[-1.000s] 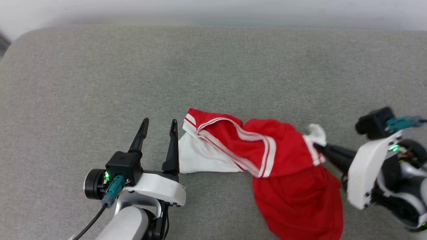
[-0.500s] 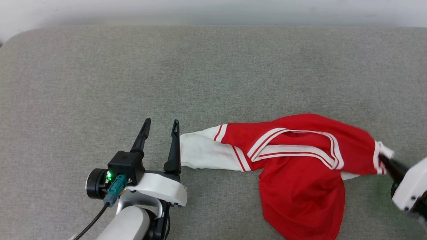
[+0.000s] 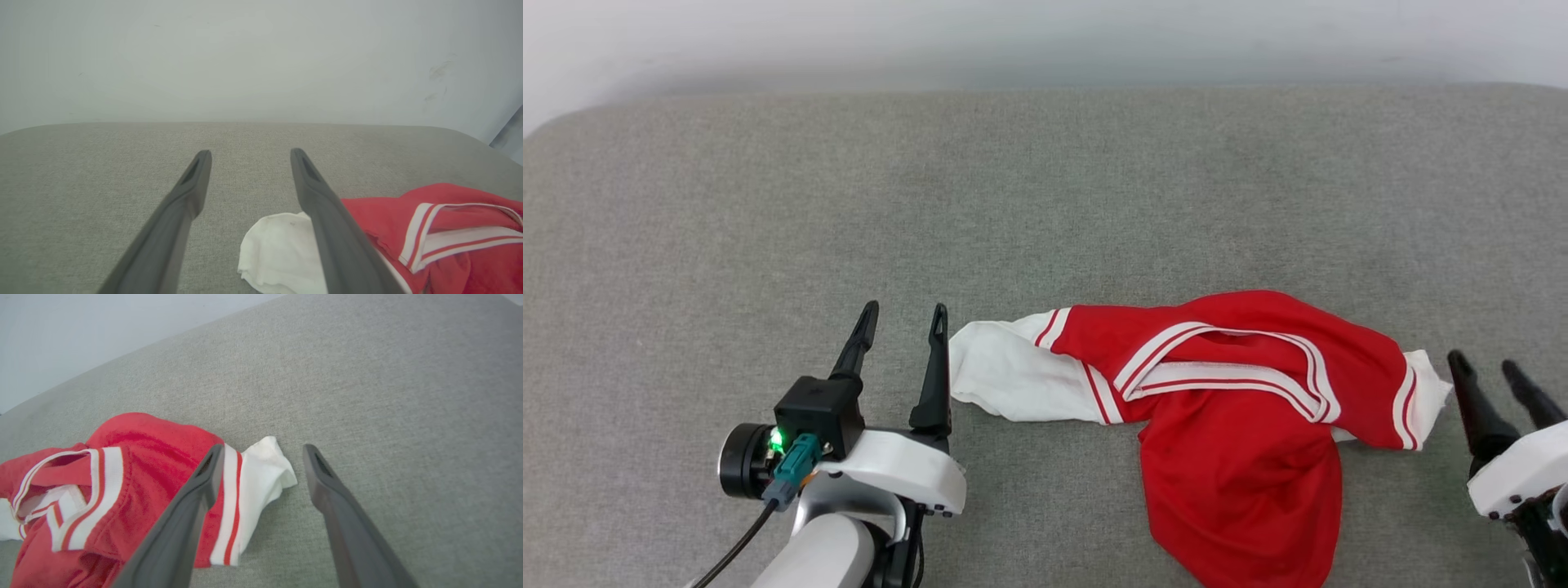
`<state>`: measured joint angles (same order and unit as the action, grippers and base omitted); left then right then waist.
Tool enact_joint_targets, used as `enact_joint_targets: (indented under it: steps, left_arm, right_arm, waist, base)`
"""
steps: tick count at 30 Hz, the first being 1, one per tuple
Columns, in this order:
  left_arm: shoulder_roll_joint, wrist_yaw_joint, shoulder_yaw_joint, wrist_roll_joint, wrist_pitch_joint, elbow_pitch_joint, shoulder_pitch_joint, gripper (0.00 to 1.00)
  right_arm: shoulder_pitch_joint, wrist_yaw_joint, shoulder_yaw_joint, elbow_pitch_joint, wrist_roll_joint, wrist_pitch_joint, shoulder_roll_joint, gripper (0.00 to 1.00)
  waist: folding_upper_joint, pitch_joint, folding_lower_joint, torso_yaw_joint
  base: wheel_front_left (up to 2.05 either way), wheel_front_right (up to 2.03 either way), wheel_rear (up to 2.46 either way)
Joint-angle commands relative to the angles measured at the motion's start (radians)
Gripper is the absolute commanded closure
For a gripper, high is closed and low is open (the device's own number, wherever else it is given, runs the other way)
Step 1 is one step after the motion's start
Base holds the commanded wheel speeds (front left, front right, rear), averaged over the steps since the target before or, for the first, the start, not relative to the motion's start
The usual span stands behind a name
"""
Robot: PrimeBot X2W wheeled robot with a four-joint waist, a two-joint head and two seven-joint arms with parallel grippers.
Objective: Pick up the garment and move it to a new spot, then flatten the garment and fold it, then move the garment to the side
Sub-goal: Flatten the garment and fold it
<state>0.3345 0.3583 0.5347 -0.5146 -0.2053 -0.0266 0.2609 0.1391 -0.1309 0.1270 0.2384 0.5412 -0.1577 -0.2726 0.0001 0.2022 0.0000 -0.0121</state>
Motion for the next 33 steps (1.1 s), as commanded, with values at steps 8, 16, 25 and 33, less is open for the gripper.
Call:
enact_joint_targets:
  steps: [8, 16, 25, 33]
  left_arm:
    - [0.028, 0.012, -0.015, -0.019, 0.008, 0.001, -0.05, 0.0]
    - [0.074, -0.006, -0.017, -0.054, 0.084, -0.013, -0.066, 0.0]
    - [0.181, -0.132, 0.04, -0.157, 0.459, -0.08, 0.068, 0.0]
    - [0.226, -0.167, 0.085, -0.211, 0.72, -0.155, 0.147, 0.0]
  right_arm:
    - [-0.032, 0.0, 0.01, -0.143, -0.156, 0.1, 0.057, 0.0]
    - [-0.103, 0.0, -0.046, -0.322, -0.268, 0.119, 0.127, 0.0]
    - [-0.14, 0.0, -0.101, -0.438, -0.274, 0.095, 0.178, 0.0]
    - [-0.101, 0.001, -0.122, -0.414, -0.245, 0.116, 0.184, 0.0]
  waist:
    - [-0.0001, -0.061, 0.0, -0.024]
    - [-0.0001, -0.1, 0.0, -0.057]
    - [-0.0001, -0.04, 0.0, -0.139]
    - [-0.0001, 0.043, 0.0, -0.19]
  base:
    - [0.0, 0.0, 0.0]
    - [0.0, 0.0, 0.0]
    - [0.0, 0.0, 0.0]
    - [0.0, 0.0, 0.0]
